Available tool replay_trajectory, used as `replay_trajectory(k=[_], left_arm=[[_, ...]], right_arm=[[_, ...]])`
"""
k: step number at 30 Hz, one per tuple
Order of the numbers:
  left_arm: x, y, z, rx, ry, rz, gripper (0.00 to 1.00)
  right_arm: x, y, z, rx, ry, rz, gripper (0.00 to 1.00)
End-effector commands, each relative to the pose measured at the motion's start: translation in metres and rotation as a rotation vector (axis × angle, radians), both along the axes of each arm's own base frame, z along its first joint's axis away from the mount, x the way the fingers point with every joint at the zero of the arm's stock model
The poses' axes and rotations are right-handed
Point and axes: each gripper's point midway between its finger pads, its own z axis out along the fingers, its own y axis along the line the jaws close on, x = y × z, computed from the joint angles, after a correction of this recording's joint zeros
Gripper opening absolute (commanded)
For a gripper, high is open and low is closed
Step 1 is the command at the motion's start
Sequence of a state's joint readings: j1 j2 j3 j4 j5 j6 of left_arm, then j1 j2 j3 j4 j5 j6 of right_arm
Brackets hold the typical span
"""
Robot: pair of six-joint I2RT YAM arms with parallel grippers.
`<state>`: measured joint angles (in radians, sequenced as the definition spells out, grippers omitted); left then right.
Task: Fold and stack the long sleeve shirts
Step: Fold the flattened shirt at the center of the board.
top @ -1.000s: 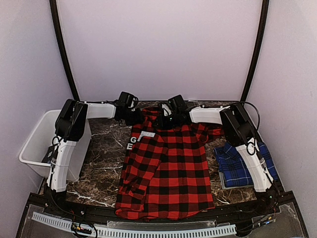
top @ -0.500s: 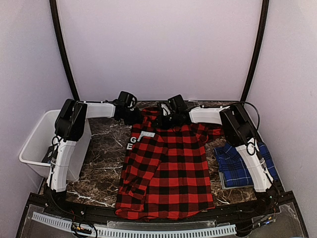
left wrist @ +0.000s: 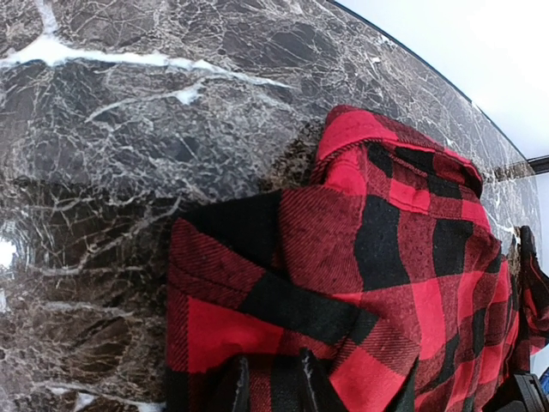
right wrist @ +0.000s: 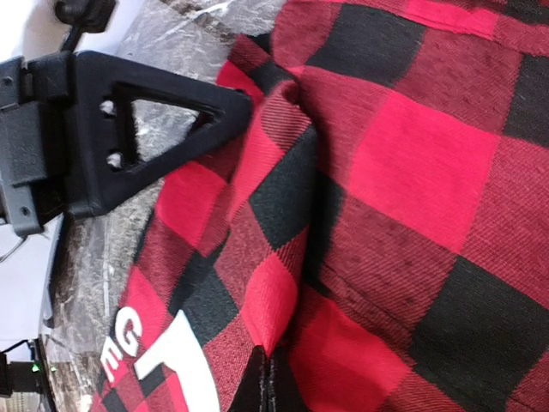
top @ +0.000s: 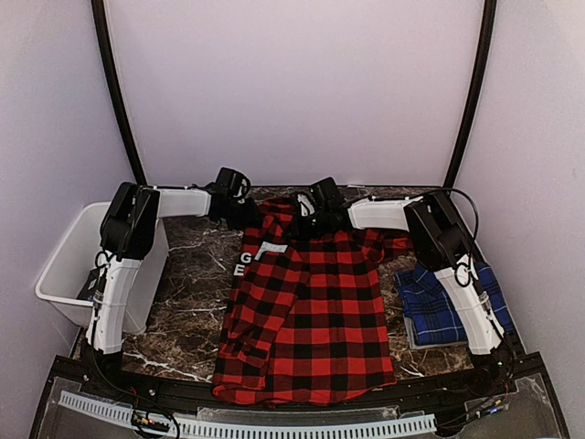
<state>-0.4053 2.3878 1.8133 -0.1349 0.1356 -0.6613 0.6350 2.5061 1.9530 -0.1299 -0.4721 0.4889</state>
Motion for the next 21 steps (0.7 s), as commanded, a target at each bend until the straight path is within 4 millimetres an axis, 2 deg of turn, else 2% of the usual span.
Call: replay_trajectory(k=[1, 4, 10, 14, 17, 21], left_arm=[[-0.004, 0.025, -0.018, 0.068, 0.063, 0.034, 0.19], [-0.004, 0.027, -0.019, 0.074, 0.065, 0.032, 0.18], [-0.002, 0.026, -0.016, 0.073, 0.056, 0.022, 0.19], [0.004, 0.020, -0.002, 0.061, 0.029, -0.007, 0.22], [0.010, 0.014, 0.015, 0.053, -0.005, -0.033, 0.27], [0.016, 0.009, 0.042, 0.039, -0.061, -0.055, 0.33]], right_arm=[[0.007, -0.011, 0.019, -0.056, -0.053, -0.076, 0.00], [0.010, -0.018, 0.017, -0.084, -0.056, -0.110, 0.00], [0.007, -0.013, 0.015, -0.064, -0.034, -0.093, 0.01], [0.006, -0.011, 0.022, -0.068, -0.047, -0.078, 0.19], [0.008, -0.015, 0.035, -0.075, -0.071, -0.087, 0.30], [0.010, -0.025, 0.057, -0.068, -0.097, -0.106, 0.33]])
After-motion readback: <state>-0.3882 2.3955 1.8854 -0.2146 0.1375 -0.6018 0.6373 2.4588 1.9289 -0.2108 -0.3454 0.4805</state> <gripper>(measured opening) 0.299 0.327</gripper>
